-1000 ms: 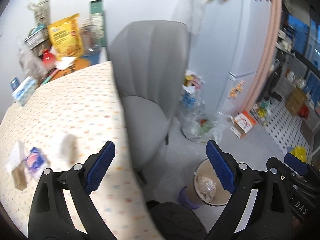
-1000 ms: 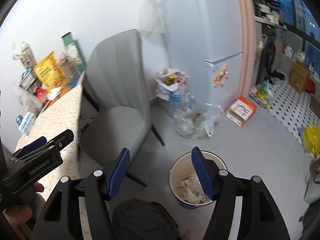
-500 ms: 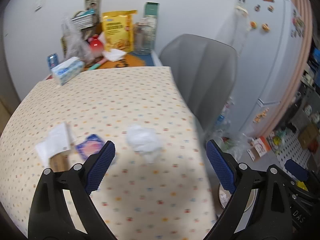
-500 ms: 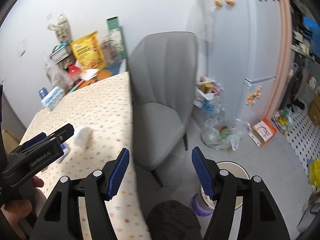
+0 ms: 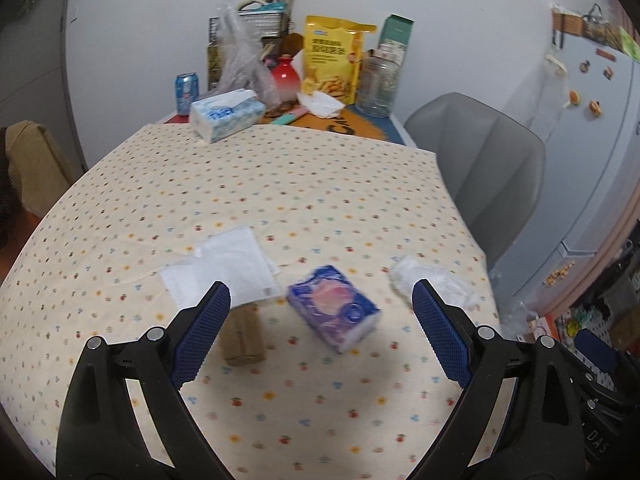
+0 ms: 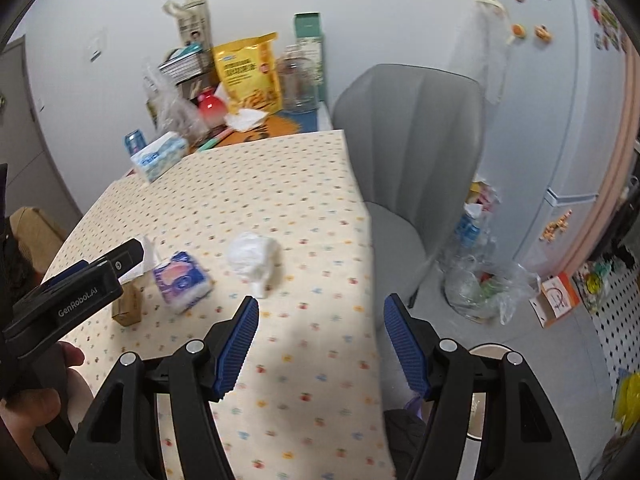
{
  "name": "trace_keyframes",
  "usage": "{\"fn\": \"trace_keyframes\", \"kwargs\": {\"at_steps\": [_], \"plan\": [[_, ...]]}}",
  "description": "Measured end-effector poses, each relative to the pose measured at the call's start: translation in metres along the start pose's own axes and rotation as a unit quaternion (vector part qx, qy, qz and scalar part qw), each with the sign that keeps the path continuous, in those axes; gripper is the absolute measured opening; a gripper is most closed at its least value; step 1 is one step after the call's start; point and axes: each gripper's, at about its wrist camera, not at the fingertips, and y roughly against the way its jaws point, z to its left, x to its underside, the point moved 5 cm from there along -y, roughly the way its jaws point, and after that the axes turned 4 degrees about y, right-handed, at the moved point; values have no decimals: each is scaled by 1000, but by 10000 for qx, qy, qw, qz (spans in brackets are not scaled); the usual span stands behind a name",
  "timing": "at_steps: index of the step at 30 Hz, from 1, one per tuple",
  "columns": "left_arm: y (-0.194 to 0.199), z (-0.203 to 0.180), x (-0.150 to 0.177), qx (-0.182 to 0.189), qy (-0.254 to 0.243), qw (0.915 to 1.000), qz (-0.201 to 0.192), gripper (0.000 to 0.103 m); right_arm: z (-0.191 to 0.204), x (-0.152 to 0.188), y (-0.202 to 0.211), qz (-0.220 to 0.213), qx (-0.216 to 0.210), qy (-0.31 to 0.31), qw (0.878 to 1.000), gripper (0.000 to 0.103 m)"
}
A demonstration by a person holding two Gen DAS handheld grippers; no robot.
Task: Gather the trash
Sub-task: 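Grasp the white face mask with the left gripper while the right grasps the crumpled tissue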
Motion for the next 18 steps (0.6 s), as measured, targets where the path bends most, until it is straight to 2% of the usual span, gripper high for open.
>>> {"fn": "trace_keyframes", "kwargs": {"at_steps": [11, 18], "plan": [[-13, 65, -10, -291, 403, 9988, 4, 91, 53, -15, -26, 121, -146, 397, 9990, 64], [-27, 91, -11, -462, 549, 9974, 72, 88, 68, -19, -48, 249, -109, 496, 9984, 63]]}}
